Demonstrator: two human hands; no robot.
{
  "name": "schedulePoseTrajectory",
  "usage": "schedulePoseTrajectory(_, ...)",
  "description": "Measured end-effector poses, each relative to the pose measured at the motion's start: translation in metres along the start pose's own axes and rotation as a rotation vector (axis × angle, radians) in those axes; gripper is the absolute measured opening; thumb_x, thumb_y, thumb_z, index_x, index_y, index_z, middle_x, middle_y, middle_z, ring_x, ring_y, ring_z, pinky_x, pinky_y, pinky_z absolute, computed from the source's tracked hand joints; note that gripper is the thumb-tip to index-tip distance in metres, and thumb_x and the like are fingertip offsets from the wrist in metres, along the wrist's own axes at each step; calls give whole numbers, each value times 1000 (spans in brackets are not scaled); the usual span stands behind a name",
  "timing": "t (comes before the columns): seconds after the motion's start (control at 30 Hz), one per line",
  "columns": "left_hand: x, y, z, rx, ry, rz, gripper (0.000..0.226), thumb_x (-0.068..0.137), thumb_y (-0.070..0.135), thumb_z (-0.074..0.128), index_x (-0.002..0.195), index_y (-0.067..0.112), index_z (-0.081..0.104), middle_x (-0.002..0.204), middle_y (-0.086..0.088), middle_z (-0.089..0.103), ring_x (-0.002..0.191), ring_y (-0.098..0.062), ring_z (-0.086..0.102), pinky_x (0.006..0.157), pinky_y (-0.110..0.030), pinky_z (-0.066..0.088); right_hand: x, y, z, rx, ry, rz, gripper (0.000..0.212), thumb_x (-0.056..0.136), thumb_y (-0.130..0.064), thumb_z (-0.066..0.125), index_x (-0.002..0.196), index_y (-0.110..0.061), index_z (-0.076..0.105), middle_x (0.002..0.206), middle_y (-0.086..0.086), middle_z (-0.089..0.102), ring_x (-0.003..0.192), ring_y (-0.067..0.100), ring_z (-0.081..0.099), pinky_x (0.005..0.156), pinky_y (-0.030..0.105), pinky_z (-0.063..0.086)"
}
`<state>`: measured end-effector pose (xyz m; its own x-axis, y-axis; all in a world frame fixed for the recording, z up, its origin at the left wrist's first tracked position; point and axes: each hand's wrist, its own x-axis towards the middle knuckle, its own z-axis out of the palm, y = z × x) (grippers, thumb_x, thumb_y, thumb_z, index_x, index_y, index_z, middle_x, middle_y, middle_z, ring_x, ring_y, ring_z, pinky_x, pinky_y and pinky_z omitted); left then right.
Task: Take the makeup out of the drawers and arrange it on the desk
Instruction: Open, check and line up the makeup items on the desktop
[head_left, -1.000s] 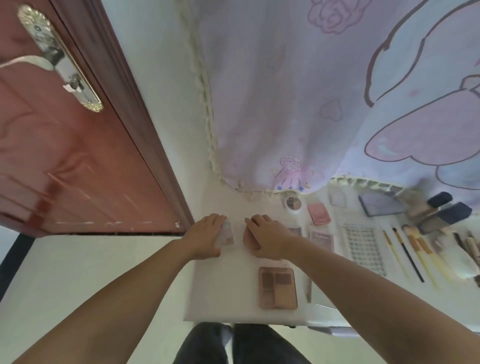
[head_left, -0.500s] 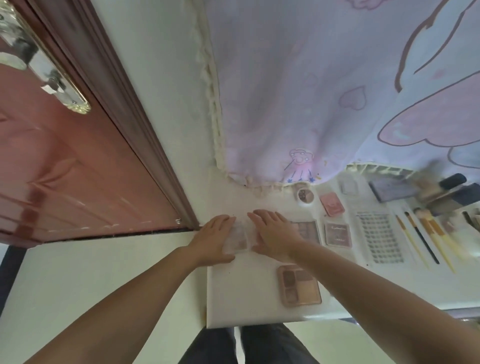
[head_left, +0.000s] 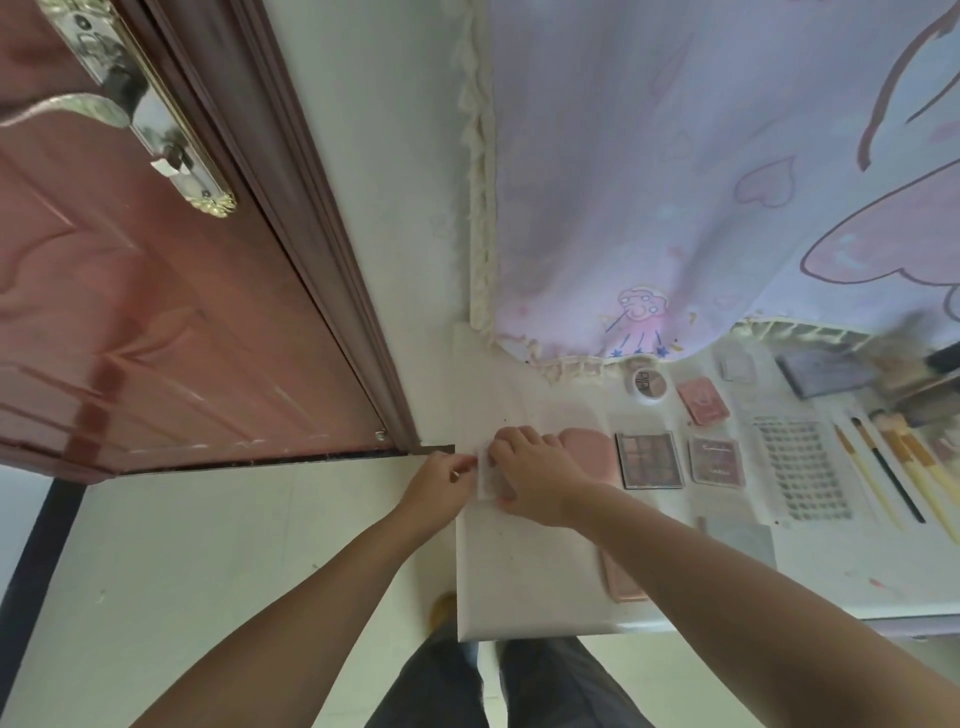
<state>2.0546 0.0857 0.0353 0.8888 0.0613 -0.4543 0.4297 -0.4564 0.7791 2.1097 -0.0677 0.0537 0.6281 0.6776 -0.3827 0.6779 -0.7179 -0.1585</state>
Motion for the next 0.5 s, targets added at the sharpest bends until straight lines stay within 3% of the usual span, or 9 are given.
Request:
schedulePoseTrajectory(0.1, -5, 24, -10, -459, -127, -172, 32, 100, 24, 37, 108, 13, 66, 97, -7, 66, 83, -16, 59, 70, -24, 48, -6, -2, -20, 225, 68, 67, 56, 84, -41, 59, 130, -16, 39, 137, 5, 37, 125, 27, 36, 101, 41, 37)
schedulePoseTrajectory(0.23, -7, 51, -19, -1014, -475, -257, 53, 95, 55, 36, 124, 17, 61, 115, -10, 64, 100, -24, 63, 95, -43, 50, -22, 0, -50, 464, 294, 46, 48, 83, -42, 61, 123, -22, 45, 130, -3, 42, 120, 19, 38, 94, 32, 36)
schedulePoseTrajectory(0.37, -9, 71, -16, -1234, -516, -249, 61, 90, 61, 39, 128, 16, 57, 124, -12, 60, 107, -24, 60, 92, -43, 51, -35, 5, -71, 626, 393, 52, 50, 76, -45, 68, 117, -23, 50, 123, -6, 48, 113, 13, 41, 93, 25, 36)
schedulePoseTrajectory(0.5, -8, 75, -12, -1326, -521, -277, 60, 87, 56, 46, 124, 10, 59, 112, -14, 63, 91, -25, 64, 85, -42, 54, -37, 16, -79, 693, 297, 63, 44, 75, -39, 69, 114, -32, 50, 124, -7, 50, 115, 11, 44, 95, 26, 37)
